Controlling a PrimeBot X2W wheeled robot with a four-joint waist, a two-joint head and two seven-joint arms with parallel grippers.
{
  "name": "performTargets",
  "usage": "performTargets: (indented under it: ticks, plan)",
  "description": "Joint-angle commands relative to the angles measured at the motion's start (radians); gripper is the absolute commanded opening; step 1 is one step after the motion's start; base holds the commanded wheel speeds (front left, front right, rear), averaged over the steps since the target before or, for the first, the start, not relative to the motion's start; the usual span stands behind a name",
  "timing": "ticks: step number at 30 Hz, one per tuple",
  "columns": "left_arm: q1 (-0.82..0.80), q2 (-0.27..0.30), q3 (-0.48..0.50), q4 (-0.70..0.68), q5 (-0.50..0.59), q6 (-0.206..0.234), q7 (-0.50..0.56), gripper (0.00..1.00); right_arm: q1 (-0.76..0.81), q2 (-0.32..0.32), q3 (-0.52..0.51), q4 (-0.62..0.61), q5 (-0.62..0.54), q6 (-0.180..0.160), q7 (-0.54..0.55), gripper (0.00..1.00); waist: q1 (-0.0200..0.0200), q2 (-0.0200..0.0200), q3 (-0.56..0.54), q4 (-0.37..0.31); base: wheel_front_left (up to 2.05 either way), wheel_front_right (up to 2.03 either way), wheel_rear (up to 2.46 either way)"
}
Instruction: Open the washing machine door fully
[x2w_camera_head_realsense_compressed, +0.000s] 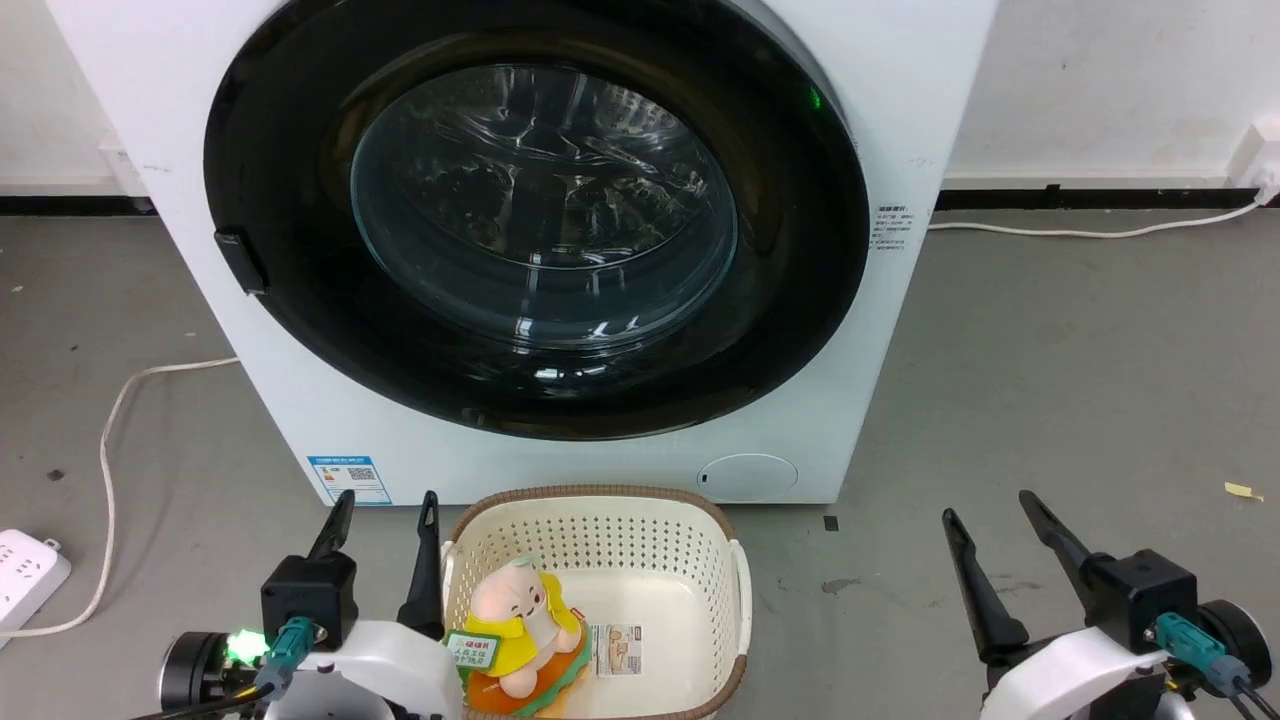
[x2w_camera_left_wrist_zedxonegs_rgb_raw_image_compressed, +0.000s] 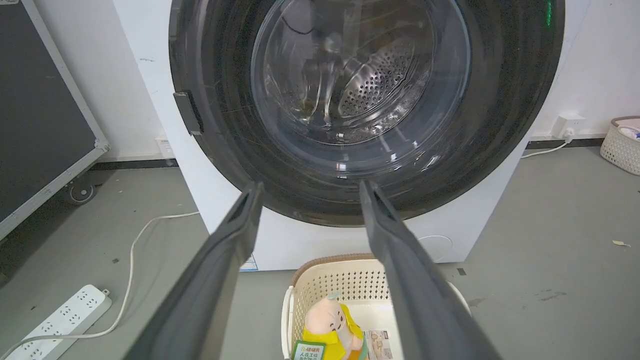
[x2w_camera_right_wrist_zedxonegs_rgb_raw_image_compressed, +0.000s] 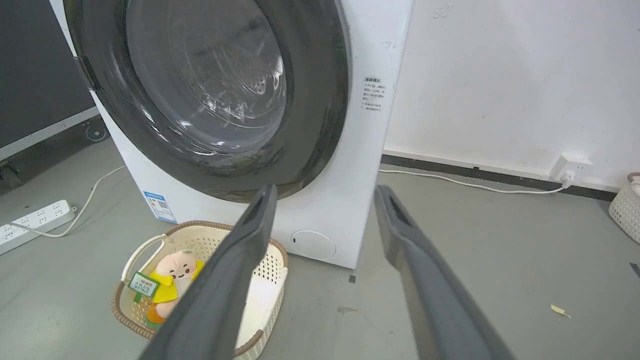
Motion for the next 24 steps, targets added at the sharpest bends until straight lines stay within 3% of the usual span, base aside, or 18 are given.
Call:
performTargets:
  ticks: [1,13,24]
  plan:
    - [0.000,0.000,-0.002,0.003,-0.008,0.004,-0.011,1.00,-0.004,0.000,-0.005,0.005,0.012,0.000,-0.011,1.00,0.0000,0.0000,0.001,0.000,0.00,0.00,0.00]
    - [-0.005,0.000,-0.016,0.003,-0.017,0.009,-0.039,1.00,-0.032,-0.004,-0.003,0.010,0.095,0.000,-0.028,1.00,0.0000,0.0000,0.020,0.007,0.00,0.00,0.00]
    - [-0.023,0.000,-0.039,-0.002,-0.028,0.017,-0.066,1.00,-0.127,-0.017,-0.047,0.022,0.270,0.000,0.014,1.00,0.0000,0.0000,0.065,0.029,0.00,0.00,0.00]
